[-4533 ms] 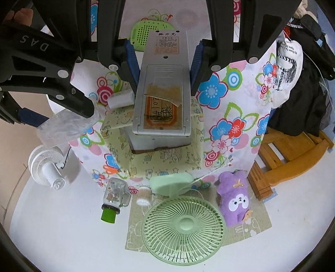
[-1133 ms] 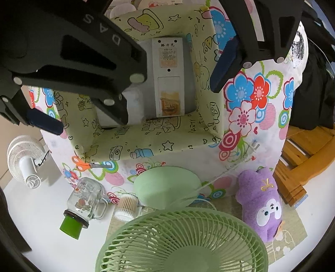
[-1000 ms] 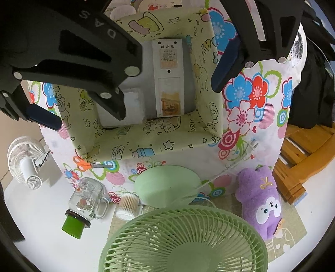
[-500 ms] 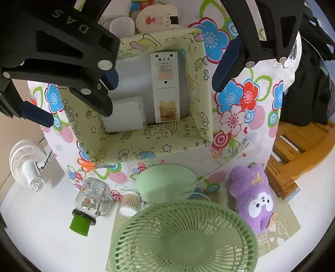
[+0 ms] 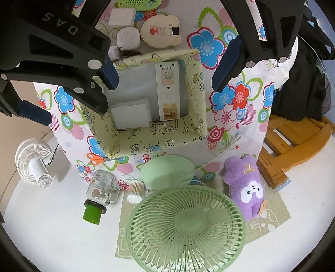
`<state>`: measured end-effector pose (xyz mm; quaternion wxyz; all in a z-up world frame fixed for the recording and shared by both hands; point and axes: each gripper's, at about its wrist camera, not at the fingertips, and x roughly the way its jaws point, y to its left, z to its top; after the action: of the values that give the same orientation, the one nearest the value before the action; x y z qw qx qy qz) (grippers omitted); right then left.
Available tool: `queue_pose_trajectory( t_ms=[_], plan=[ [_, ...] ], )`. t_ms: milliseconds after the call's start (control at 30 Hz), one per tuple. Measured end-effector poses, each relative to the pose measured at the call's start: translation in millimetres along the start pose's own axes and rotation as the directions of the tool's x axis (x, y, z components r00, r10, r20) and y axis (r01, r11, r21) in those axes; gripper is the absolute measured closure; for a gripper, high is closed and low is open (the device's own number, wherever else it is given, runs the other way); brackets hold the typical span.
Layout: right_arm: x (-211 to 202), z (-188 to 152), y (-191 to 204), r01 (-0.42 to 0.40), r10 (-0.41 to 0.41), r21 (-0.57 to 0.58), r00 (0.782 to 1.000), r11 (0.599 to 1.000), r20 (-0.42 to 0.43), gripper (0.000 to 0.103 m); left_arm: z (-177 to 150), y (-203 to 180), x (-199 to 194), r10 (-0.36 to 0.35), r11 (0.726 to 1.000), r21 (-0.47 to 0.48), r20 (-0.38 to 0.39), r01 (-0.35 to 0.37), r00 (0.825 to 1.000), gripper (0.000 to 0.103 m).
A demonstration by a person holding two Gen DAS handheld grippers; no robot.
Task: Organize rigid objects
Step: 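Release the remote into the box with the left tool while the right tool releases the floss case, then withdraw both tools from the box back over the table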
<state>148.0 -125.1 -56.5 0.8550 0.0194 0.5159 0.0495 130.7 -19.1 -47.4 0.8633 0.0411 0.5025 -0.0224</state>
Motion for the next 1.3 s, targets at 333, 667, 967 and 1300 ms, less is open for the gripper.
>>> queue_pose_trajectory(
  t_ms=[333,667,967,1300],
  plan=[
    [-32,-17,-1,-0.008,0.009,-0.017,0.999,1.000,0.037,0.007,-18,-2,-30,0.015,1.000,-0.011,0.036,-0.015,0.999,0.011],
    [-60,-34,-2,-0.012,0.015,-0.043,0.997,0.999,0.071,0.008,-36,-3,-55,0.020,0.999,-0.029,0.066,-0.018,0.998,0.011],
    [-82,-53,-2,-0.041,0.044,-0.044,0.996,0.998,0.073,0.008,-54,-1,-75,0.010,1.000,-0.018,0.089,-0.008,0.996,0.011],
    [-108,-74,1,-0.050,0.058,-0.076,0.993,0.996,0.104,0.008,-75,-5,-93,-0.013,1.000,-0.011,0.105,0.014,0.994,0.009]
  ],
)
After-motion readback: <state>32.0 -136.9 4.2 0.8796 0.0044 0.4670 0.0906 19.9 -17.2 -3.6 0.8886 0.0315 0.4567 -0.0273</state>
